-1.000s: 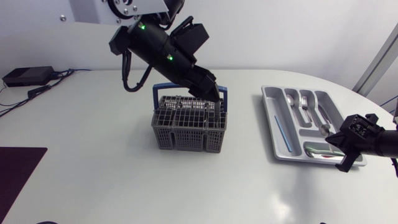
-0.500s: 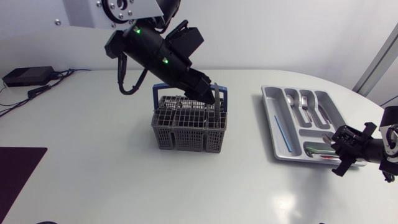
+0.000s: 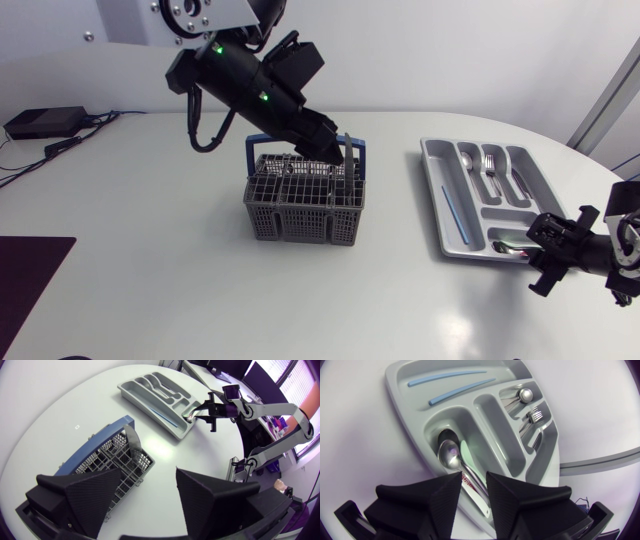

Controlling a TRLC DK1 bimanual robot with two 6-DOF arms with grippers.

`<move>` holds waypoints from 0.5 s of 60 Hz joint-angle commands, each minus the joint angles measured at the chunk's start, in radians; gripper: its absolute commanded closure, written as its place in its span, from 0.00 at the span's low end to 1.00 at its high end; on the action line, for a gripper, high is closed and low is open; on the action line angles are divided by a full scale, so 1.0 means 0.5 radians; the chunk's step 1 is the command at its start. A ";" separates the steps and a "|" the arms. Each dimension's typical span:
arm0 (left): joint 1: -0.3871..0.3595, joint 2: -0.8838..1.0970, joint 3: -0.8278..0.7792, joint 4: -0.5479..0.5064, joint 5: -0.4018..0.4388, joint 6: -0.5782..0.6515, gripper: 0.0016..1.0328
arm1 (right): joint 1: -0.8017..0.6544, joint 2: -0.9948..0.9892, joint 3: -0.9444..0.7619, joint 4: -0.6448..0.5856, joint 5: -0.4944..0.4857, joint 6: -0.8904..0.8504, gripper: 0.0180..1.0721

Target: Unload the cutlery basket into the drawer organizer.

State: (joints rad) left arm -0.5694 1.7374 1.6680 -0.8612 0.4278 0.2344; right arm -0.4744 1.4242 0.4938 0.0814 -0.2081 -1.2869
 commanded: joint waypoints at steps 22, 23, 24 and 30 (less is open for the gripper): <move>0.010 -0.112 -0.219 0.115 -0.052 -0.033 0.08 | 0.320 -0.603 0.273 -0.786 -0.253 0.488 0.53; 0.010 -0.115 -0.228 0.121 -0.052 -0.027 0.08 | 0.344 -0.606 0.292 -0.813 -0.268 0.521 0.53; 0.010 -0.125 -0.247 0.130 -0.052 -0.021 0.08 | 0.387 -0.612 0.310 -0.847 -0.280 0.558 0.53; 0.010 -0.158 -0.305 0.148 -0.052 0.004 0.08 | 0.590 -0.636 0.378 -0.936 -0.293 0.767 0.53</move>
State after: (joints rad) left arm -0.5694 1.6966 1.5536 -0.7937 0.4088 0.2287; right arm -0.2447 1.1175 0.6464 -0.3523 -0.3443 -1.0119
